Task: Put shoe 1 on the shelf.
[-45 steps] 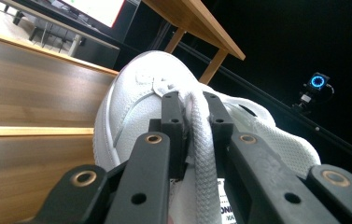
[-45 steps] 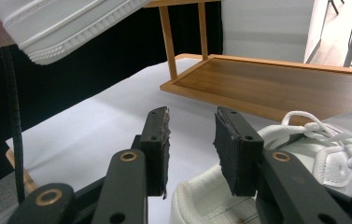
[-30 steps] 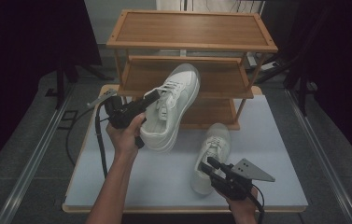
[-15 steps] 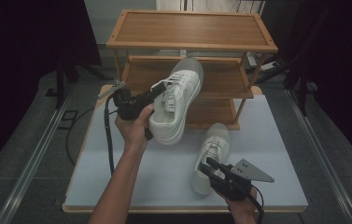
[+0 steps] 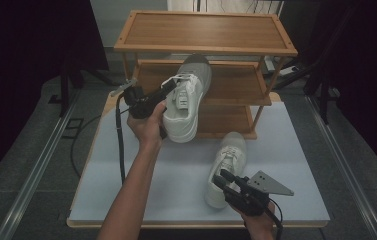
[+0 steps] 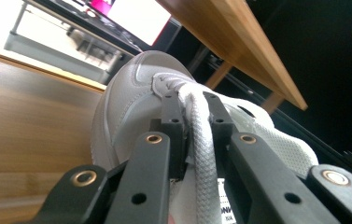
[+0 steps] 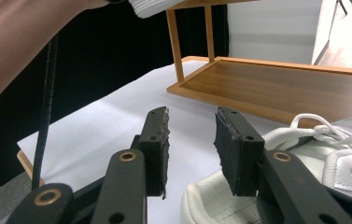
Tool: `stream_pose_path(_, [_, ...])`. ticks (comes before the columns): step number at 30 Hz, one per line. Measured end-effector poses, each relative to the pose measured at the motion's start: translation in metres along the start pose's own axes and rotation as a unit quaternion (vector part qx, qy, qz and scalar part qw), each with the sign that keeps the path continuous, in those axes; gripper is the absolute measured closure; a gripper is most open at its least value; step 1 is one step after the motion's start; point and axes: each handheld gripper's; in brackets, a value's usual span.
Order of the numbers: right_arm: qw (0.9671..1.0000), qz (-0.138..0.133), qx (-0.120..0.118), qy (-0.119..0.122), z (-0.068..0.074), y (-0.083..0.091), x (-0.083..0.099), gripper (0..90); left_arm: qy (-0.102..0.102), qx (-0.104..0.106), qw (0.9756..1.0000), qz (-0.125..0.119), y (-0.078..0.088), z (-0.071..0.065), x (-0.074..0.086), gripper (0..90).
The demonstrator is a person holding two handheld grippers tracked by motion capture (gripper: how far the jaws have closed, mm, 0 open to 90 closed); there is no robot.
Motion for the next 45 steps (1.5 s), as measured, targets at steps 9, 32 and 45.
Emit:
stream_pose_path(9, [1.0000,-0.004,0.005,-0.001,-0.002,0.004,-0.001,63.9,-0.013,-0.044,0.9989,-0.007,-0.018,0.008,-0.009,82.3])
stream_pose_path(32, [0.9998,0.003,-0.004,-0.017,-0.005,0.000,0.003,63.7,-0.005,-0.066,0.9978,0.006,-0.052,0.023,-0.001,78.8])
stream_pose_path(45, [0.9998,0.012,-0.007,-0.010,-0.002,-0.004,0.005,63.1,0.004,-0.011,0.9999,-0.004,-0.043,0.020,-0.003,52.2])
Point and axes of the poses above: each handheld gripper's, and its own axes: y roughly backward along the jaws, x roughly out of its underside, z roughly to its left, and after that the axes turned 10 degrees about -y, right-handed
